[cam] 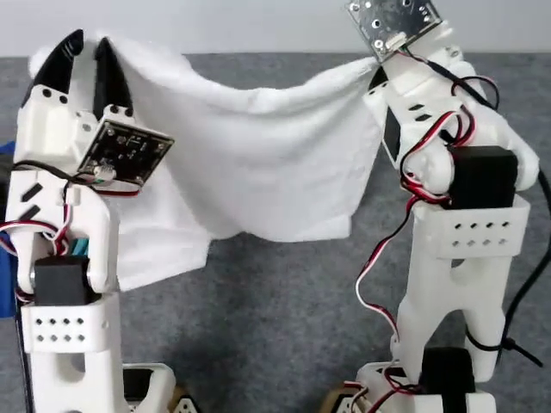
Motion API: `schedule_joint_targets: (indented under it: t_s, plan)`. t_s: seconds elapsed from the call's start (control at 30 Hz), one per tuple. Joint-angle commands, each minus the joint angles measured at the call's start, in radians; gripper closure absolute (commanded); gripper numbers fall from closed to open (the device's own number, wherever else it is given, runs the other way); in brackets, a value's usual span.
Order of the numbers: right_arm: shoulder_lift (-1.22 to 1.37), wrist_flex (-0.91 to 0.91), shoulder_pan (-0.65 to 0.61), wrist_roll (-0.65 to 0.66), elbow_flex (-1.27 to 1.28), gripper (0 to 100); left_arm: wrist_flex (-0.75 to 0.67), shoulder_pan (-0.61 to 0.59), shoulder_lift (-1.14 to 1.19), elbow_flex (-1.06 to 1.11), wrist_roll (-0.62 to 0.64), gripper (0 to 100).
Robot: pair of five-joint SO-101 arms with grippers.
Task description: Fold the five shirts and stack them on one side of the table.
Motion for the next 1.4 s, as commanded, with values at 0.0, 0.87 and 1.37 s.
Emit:
schedule_joint_targets:
  t_s: [0.0, 0.87, 1.37]
  plan:
    - [-0.008, 0.035, 0.018, -0.002, -0.048, 98.9, 0.054, 0.006, -0.040, -0.041, -0.002, 92]
    - [-0.280, 0.430, -0.033, 0.195, 0.694, 98.9, 0.580, 0.044, 0.138, 0.133, 0.169, 89]
    - [-0.286, 0.335, -0.033, 0.115, 0.879, 98.9, 0.974, 0.267, 1.076, -0.714, 0.175, 79]
